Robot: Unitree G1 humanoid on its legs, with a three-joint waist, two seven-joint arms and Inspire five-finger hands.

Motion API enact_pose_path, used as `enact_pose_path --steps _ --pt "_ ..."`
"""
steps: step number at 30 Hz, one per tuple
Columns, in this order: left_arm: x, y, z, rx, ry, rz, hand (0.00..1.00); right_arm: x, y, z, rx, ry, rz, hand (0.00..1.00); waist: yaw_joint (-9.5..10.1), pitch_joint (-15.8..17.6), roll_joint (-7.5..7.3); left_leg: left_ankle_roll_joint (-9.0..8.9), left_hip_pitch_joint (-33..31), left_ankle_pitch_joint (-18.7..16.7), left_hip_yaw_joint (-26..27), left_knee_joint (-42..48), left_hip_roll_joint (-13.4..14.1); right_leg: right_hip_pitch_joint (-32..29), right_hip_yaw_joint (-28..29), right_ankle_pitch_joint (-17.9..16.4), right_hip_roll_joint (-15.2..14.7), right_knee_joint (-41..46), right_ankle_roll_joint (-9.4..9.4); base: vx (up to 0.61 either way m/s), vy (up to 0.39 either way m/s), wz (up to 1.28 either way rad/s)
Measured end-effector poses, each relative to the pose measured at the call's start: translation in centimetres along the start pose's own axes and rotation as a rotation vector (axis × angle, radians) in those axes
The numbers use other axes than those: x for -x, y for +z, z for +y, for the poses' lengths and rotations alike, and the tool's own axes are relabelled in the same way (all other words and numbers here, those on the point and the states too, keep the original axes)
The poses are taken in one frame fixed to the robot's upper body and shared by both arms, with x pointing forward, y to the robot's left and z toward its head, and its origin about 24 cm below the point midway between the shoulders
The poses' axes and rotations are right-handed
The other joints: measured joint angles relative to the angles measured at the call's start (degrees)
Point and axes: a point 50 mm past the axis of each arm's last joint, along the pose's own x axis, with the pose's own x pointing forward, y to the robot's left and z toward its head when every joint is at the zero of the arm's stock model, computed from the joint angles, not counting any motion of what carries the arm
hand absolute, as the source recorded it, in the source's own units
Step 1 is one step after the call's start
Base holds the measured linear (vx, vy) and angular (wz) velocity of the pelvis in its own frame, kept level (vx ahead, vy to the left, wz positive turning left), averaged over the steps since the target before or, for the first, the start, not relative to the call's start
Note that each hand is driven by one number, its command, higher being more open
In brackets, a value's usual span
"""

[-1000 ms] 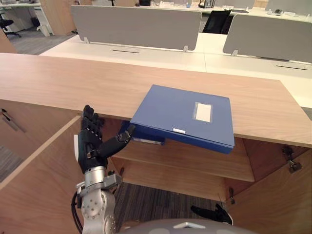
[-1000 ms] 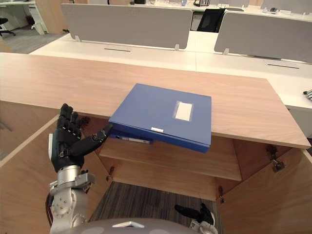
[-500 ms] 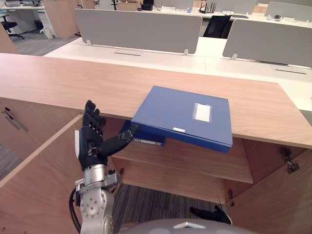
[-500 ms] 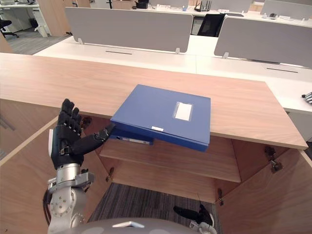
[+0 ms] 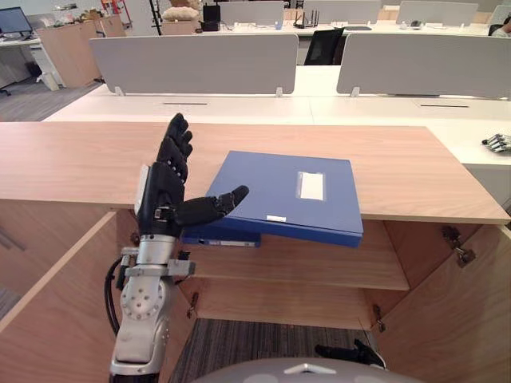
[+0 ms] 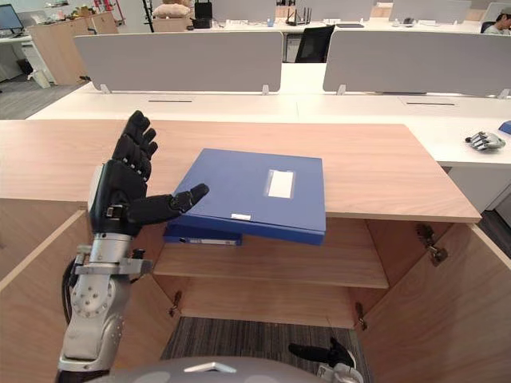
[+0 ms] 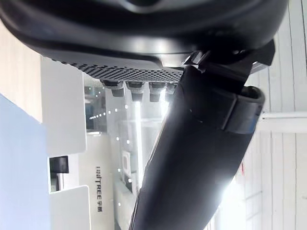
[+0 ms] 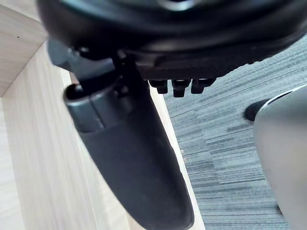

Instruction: Walk over to the cabinet, pick up the folder, carry it to the office cabinet, place the folder inside the office cabinet, then close the office cabinet door

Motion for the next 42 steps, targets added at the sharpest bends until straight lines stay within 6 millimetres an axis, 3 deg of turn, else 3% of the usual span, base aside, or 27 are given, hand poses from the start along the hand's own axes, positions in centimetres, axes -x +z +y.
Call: enact_pose_path --steps 6,9,20,29,34,42 --pt "-0.1 0.1 0.0 0.002 -0.127 0.009 1.00 -0.1 0.2 -0.4 0.036 0.003 -0.001 1.00 -0.11 0.0 0.03 0.04 0.6 0.0 0.6 -0.4 -0.3 0.0 1.6 0.0 -0.1 -0.1 0.00 -0.01 0.010 -0.07" --pt "-0.1 0.5 -0.2 0.082 -0.207 -0.006 1.00 -0.1 0.1 -0.6 0.037 0.010 0.006 1.00 -0.12 0.0 0.05 0.04 0.8 0.0 0.8 -0.5 -0.4 0.0 2.1 0.0 -0.1 -0.1 0.00 -0.01 -0.003 -0.05" --pt "0.2 0.6 0.2 0.166 -0.210 -0.008 1.00 -0.1 -0.1 -1.1 0.011 0.004 0.017 1.00 -0.15 0.2 0.22 0.06 1.6 0.0 1.2 -1.4 -0.4 0.0 3.1 0.0 0.1 -0.1 0.00 -0.01 -0.007 -0.04" --pt "0.0 0.3 -0.5 -0.015 -0.236 0.011 1.00 -0.1 -0.1 -1.1 0.013 0.004 0.017 1.00 -0.28 0.2 0.23 0.06 1.6 0.0 1.2 -1.5 -0.5 0.0 3.3 0.0 0.1 -0.1 0.00 0.00 0.000 0.00" --pt "-0.8 0.6 -2.3 -0.129 -0.334 -0.022 1.00 -0.1 -0.1 -1.1 0.016 0.001 0.016 1.00 -0.45 0.2 0.22 0.06 1.6 0.0 1.2 -1.5 -0.5 0.0 3.4 0.0 0.1 0.0 0.00 0.00 0.000 0.00" --pt "-1.4 0.9 -4.4 -0.169 -0.436 -0.067 1.00 -0.1 -0.1 -1.2 0.019 -0.010 0.017 1.00 -0.96 0.2 0.21 0.06 1.8 0.0 1.2 -1.5 -0.6 -0.2 3.9 0.0 0.1 -0.1 0.00 0.00 0.000 0.00"
